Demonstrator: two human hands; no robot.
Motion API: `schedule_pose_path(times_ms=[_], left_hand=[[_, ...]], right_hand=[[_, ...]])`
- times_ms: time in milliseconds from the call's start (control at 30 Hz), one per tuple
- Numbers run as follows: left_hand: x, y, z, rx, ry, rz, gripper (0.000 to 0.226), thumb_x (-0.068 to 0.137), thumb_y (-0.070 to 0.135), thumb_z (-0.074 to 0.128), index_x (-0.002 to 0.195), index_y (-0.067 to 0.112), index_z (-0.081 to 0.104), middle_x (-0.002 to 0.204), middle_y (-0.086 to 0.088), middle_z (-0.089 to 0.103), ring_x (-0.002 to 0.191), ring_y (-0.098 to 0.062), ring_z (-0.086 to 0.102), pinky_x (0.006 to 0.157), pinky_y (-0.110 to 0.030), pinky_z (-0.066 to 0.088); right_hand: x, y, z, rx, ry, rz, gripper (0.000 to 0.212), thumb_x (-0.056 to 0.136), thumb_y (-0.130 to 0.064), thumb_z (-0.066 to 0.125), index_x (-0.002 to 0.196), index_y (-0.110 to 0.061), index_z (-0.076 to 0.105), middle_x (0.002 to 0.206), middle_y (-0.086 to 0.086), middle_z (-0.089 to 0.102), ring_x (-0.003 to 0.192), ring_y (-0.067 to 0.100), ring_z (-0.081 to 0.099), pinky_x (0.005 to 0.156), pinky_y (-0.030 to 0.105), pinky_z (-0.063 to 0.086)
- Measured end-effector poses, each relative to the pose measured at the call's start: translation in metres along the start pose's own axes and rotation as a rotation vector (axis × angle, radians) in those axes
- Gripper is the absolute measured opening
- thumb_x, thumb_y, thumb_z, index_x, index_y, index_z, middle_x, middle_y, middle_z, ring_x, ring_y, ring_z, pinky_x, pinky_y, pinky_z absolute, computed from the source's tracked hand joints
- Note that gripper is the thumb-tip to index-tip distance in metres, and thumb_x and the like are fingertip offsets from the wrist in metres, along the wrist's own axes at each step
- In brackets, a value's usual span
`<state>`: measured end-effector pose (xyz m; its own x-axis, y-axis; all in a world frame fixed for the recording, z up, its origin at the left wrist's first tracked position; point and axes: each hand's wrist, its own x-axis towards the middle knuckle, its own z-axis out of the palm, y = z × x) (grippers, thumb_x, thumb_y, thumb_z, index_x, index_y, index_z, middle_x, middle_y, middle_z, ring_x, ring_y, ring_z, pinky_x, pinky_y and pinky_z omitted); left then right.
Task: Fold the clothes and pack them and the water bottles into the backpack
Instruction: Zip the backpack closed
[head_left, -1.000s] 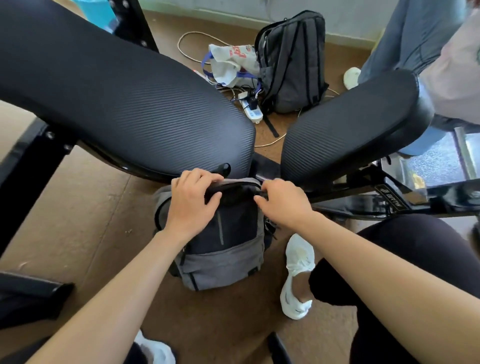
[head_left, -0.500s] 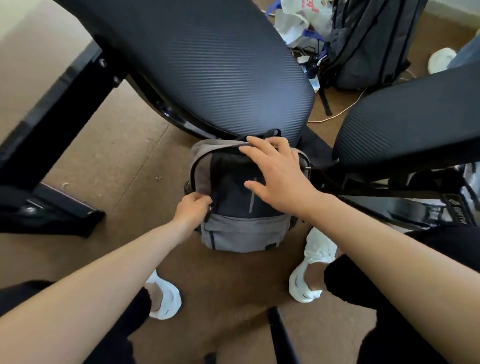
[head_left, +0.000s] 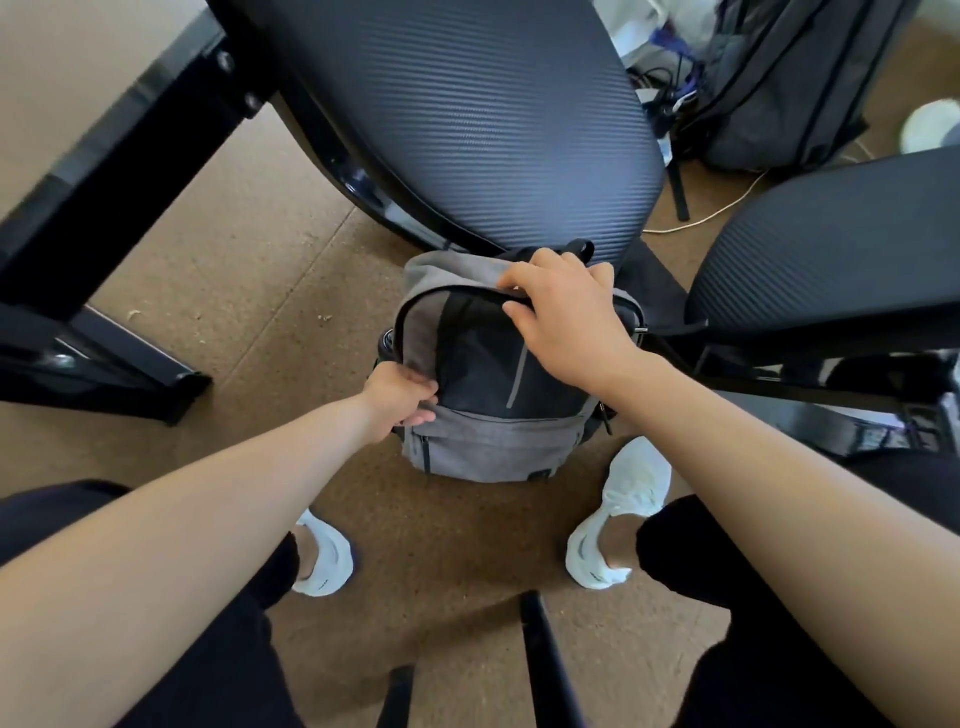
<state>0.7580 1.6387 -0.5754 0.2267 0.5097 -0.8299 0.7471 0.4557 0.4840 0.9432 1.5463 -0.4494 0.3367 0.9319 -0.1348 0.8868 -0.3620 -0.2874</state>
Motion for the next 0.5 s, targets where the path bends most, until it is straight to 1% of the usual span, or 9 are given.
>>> schedule_pose_path(times_ms=[67, 133, 233, 300, 400, 500], left_hand=[[-0.002, 0.003, -0.001, 0.013, 0.019, -0.016, 0.012, 0.098, 0.018, 0.068, 0.101, 0.007, 0.07, 0.088, -0.009, 0.074, 0.065, -0.014, 0.067, 0.055, -0.022, 0.057], [-0.005, 0.009, -0.002, 0.018, 0.029, -0.056, 0.011, 0.098, 0.018, 0.067, 0.098, 0.008, 0.071, 0.082, -0.007, 0.072, 0.062, -0.012, 0.061, 0.053, -0.02, 0.053], [-0.01, 0.016, -0.003, -0.046, 0.03, -0.105, 0.014, 0.1, 0.016, 0.06, 0.104, 0.005, 0.069, 0.08, -0.006, 0.069, 0.06, -0.01, 0.056, 0.045, -0.018, 0.047], [-0.015, 0.021, -0.005, -0.123, 0.017, -0.111, 0.013, 0.102, 0.014, 0.058, 0.108, 0.006, 0.067, 0.083, -0.006, 0.067, 0.061, -0.008, 0.055, 0.042, -0.015, 0.045], [-0.025, 0.032, -0.011, -0.247, 0.019, -0.105, 0.01, 0.102, 0.012, 0.058, 0.108, 0.01, 0.065, 0.083, -0.004, 0.067, 0.062, -0.006, 0.057, 0.044, -0.015, 0.045], [-0.033, 0.048, -0.015, -0.292, 0.05, -0.053, 0.009, 0.102, 0.014, 0.059, 0.104, 0.009, 0.066, 0.075, 0.0, 0.065, 0.059, -0.007, 0.053, 0.049, -0.018, 0.044]], right_hand=[[0.0, 0.002, -0.001, 0.007, 0.006, 0.002, 0.022, 0.102, -0.028, 0.053, 0.121, -0.024, 0.064, 0.115, 0.002, 0.058, 0.111, 0.028, 0.053, 0.092, 0.045, 0.03], [0.0, 0.004, -0.001, 0.017, 0.013, -0.001, 0.019, 0.102, -0.028, 0.053, 0.117, -0.023, 0.064, 0.113, 0.001, 0.059, 0.109, 0.028, 0.055, 0.091, 0.044, 0.03], [0.0, 0.007, 0.001, 0.037, 0.022, -0.001, 0.014, 0.102, -0.028, 0.055, 0.112, -0.022, 0.064, 0.109, 0.0, 0.061, 0.104, 0.027, 0.057, 0.087, 0.041, 0.028], [-0.001, 0.008, 0.001, 0.038, 0.024, 0.004, 0.012, 0.102, -0.028, 0.055, 0.109, -0.023, 0.062, 0.106, -0.002, 0.06, 0.101, 0.026, 0.058, 0.085, 0.039, 0.026], [-0.002, 0.007, 0.003, 0.028, 0.03, -0.005, 0.01, 0.102, -0.028, 0.055, 0.107, -0.023, 0.061, 0.103, -0.003, 0.06, 0.098, 0.025, 0.058, 0.084, 0.039, 0.027], [-0.001, 0.007, 0.004, 0.015, 0.057, -0.002, 0.01, 0.102, -0.029, 0.055, 0.107, -0.023, 0.061, 0.102, -0.003, 0.061, 0.097, 0.025, 0.059, 0.087, 0.042, 0.033]])
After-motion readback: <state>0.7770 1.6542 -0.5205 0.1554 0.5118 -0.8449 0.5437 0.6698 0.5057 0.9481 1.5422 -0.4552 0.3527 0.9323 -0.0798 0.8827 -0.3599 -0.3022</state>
